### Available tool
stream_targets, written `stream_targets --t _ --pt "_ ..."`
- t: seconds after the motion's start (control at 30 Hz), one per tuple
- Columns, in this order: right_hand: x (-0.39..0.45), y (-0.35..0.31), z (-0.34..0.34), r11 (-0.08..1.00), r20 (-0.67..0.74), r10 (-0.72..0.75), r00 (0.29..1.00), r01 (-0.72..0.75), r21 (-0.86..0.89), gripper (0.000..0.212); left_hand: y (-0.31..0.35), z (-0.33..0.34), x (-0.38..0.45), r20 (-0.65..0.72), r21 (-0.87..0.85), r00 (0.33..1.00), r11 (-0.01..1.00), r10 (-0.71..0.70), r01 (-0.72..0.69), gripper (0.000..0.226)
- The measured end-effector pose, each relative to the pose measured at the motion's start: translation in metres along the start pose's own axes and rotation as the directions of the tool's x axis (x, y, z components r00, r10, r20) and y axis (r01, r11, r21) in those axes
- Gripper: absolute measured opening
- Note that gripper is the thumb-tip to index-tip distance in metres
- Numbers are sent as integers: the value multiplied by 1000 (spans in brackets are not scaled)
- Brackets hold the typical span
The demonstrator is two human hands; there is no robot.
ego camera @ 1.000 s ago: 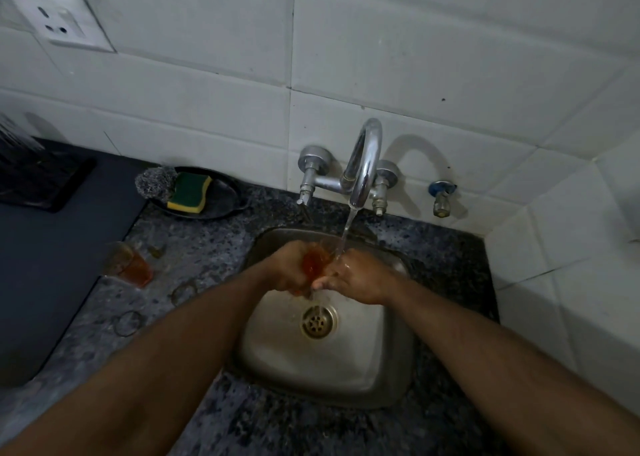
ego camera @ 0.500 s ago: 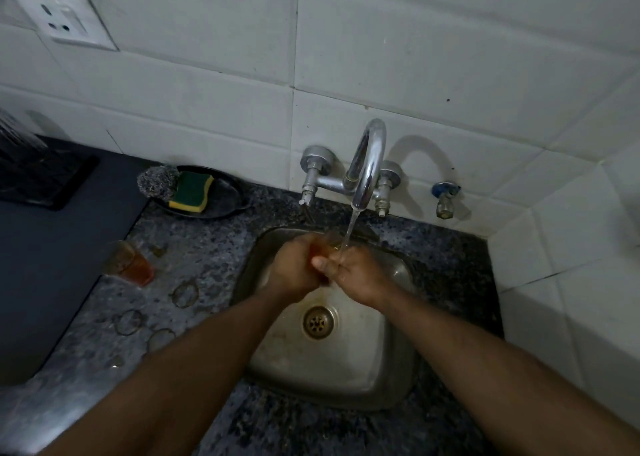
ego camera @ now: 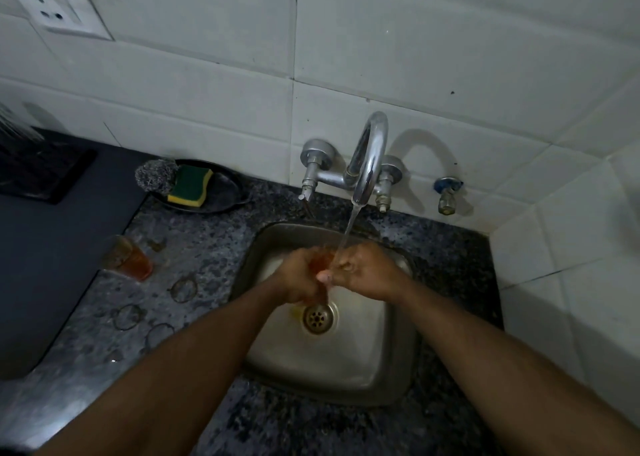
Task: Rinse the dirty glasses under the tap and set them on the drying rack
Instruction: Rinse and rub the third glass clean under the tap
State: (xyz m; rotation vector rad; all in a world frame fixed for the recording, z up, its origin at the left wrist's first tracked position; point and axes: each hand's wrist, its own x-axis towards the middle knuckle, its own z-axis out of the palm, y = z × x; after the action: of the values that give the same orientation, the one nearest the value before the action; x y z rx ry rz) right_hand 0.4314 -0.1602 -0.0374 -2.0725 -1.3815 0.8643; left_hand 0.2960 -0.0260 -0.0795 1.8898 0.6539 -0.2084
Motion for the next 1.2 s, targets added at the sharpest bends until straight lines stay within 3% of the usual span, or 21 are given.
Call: stream_targets --t 0.1,0.17,0.23,0.4,0.57,0.63,0.67,0.77,0.83,0.93,1.0,1.03,1.1,1.2 --pt "-4 2 12 911 -189 270 944 -186 369 20 3 0 -8 112 -75 993 997 -28 37 74" --pt "-3 -3 29 687 -220 477 851 -204 698 19 10 3 -17 106 -286 994 957 -19 48 64" --pt "-1 -9 48 451 -119 610 783 -221 865 17 10 7 -22 164 -481 986 871 -21 98 41" --pt "9 -23 84 13 197 718 668 -296 955 22 11 6 -24 257 -488 901 758 -349 433 22" --pt "18 -27 96 -165 300 757 581 -273 948 31 6 0 -16 223 -561 856 657 -466 504 37" --pt "16 -25 97 -117 260 779 571 -274 954 31 2 0 -14 152 -645 840 592 -521 484 36" --pt "14 -20 97 -36 207 787 581 -291 956 30 0 0 -14 91 -681 827 572 -554 458 31" --pt "6 -12 88 357 -51 731 681 -317 879 20 -15 0 -10 -42 -777 756 497 -653 386 26" --pt "0 -13 77 664 -186 585 790 -334 670 15 -18 1 -10 -57 -808 748 470 -662 355 27" --pt "-6 -23 55 941 -174 284 943 -240 236 8 -9 4 -8 -48 -792 785 502 -618 347 32" --pt "-5 -30 34 993 -67 117 991 -117 10 11 3 4 -7 4 -741 825 553 -565 382 40" --pt "-4 -32 22 994 -20 110 994 -110 -17 9 8 4 -4 14 -705 843 592 -538 390 45" --pt "1 -35 6 980 -1 195 981 -194 36 8 14 4 2 -80 -612 874 716 -479 336 53" --pt "2 -39 3 923 -33 325 945 -309 230 13 19 6 3 -343 -487 903 871 -258 64 53"
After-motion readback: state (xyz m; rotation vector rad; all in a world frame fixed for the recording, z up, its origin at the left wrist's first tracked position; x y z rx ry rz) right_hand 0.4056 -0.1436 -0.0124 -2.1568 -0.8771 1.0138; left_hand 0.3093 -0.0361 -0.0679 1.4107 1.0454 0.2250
